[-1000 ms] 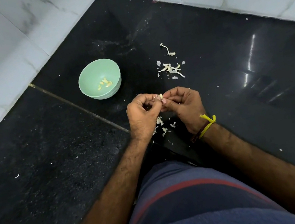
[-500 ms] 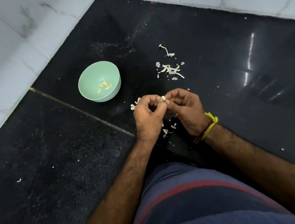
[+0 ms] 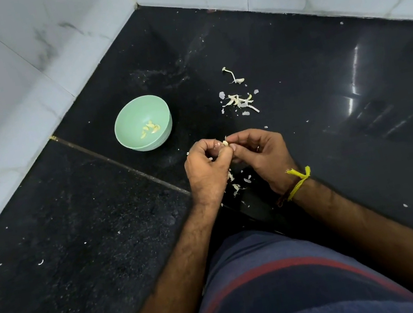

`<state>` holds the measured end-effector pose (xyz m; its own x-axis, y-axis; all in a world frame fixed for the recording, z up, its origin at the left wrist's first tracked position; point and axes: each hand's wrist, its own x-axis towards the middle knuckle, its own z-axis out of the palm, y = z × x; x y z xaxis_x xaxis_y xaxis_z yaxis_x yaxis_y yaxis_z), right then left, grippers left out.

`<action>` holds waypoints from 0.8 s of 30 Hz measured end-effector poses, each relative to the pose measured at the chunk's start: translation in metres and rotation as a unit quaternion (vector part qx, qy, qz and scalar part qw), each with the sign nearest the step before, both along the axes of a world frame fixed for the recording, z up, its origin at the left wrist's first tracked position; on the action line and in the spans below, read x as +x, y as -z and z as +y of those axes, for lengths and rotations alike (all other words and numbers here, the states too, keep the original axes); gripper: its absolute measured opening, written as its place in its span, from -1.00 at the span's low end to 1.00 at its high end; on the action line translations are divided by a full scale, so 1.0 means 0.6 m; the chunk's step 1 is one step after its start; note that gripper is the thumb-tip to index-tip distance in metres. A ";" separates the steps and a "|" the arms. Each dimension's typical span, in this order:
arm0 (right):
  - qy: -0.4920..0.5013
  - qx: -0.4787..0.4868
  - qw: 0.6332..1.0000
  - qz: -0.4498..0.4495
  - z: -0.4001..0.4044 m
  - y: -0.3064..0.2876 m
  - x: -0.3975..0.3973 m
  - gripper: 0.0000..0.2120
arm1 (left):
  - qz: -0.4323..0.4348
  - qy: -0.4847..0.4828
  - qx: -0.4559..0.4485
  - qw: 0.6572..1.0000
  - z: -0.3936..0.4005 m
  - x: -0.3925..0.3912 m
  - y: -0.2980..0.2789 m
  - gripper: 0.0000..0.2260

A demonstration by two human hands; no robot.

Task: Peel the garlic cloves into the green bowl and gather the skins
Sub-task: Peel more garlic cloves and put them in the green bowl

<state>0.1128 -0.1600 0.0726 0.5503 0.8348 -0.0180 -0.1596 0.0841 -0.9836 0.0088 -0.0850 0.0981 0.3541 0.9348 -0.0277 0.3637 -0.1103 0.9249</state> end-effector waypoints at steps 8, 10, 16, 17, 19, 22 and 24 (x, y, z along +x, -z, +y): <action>0.007 -0.032 0.994 -0.108 0.006 -0.007 -0.004 -0.85 | 0.041 0.015 0.040 0.998 -0.001 -0.006 -0.002 -0.97; 0.002 -0.042 0.993 -0.106 0.006 -0.007 -0.005 -0.85 | 0.033 0.021 0.020 0.999 -0.004 -0.006 -0.003 -0.97; -0.002 -0.027 0.998 -0.065 -0.002 -0.011 -0.003 -0.87 | -0.014 0.011 -0.066 0.998 -0.010 -0.001 -0.005 -0.92; 0.002 -0.021 0.998 -0.063 -0.003 -0.011 -0.004 -0.86 | -0.026 0.009 -0.081 0.996 -0.013 0.000 -0.007 -0.92; 0.009 -0.009 0.998 -0.059 -0.006 -0.010 -0.004 -0.86 | -0.049 0.007 -0.103 0.993 -0.017 0.003 -0.011 -0.91; 0.016 0.003 0.999 -0.042 -0.010 -0.009 -0.004 -0.86 | -0.072 0.006 -0.155 0.985 -0.017 0.003 -0.013 -0.88; 0.016 0.006 0.999 -0.027 -0.012 -0.008 -0.005 -0.85 | -0.056 0.015 -0.169 0.984 -0.013 -0.002 -0.009 -0.88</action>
<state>0.1100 -0.1673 0.0775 0.5773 0.8162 0.0221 -0.1035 0.1000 -0.9896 0.0078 -0.0927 0.1032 0.4005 0.8676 -0.2949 0.2586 0.2017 0.9447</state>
